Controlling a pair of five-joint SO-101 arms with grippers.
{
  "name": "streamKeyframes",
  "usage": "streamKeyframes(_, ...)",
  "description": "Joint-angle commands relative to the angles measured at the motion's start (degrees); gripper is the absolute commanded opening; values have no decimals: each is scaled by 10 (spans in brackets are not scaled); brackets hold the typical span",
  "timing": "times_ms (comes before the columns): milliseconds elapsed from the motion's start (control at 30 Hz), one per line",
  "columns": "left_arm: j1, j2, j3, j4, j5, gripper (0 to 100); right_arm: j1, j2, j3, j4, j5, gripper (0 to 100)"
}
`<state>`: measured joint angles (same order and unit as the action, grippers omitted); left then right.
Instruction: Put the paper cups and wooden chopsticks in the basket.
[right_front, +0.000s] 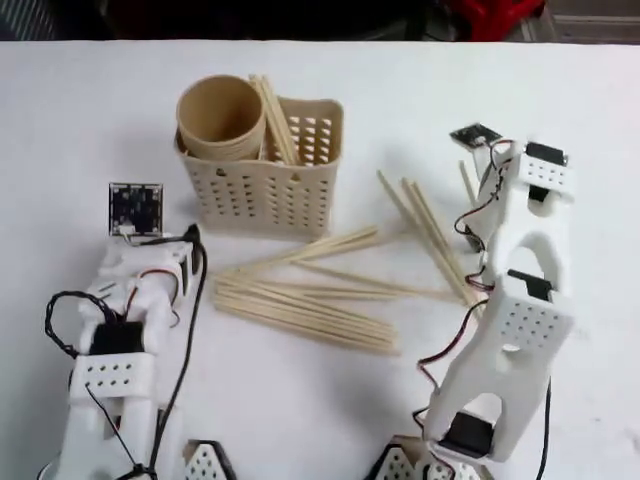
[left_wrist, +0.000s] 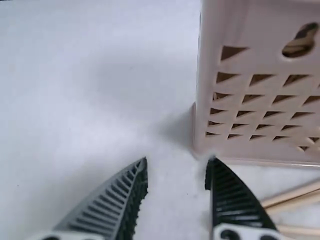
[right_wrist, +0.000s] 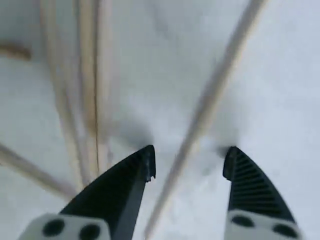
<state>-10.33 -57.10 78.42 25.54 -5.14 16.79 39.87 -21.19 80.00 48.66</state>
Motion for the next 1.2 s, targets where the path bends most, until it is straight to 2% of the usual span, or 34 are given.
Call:
streamKeyframes(0,5,-11,-2,-13,-6,203,16,23,-4,-20,5,226)
streamKeyframes(67,5,-11,-2,-13,-6,203,16,44,-4,-20,6,208)
streamKeyframes(200,5,-11,-2,-13,-6,203,15,49,-5,-19,2,22)
streamKeyframes(233,5,-11,-2,-13,-6,203,17,42,-5,-17,0,7)
streamKeyframes(267,5,-11,-2,-13,-6,203,19,31,-5,-14,-13,29)
streamKeyframes(433,5,-11,-2,-13,-6,203,25,-70,-1,15,-76,16)
streamKeyframes(767,5,-11,-2,-13,-6,203,-1,-356,1,102,-179,17)
streamKeyframes(1000,4,-11,-3,-13,-6,203,-115,-560,42,111,-287,17)
streamKeyframes(1167,4,-11,-3,-13,-6,203,-233,-748,185,16,-345,17)
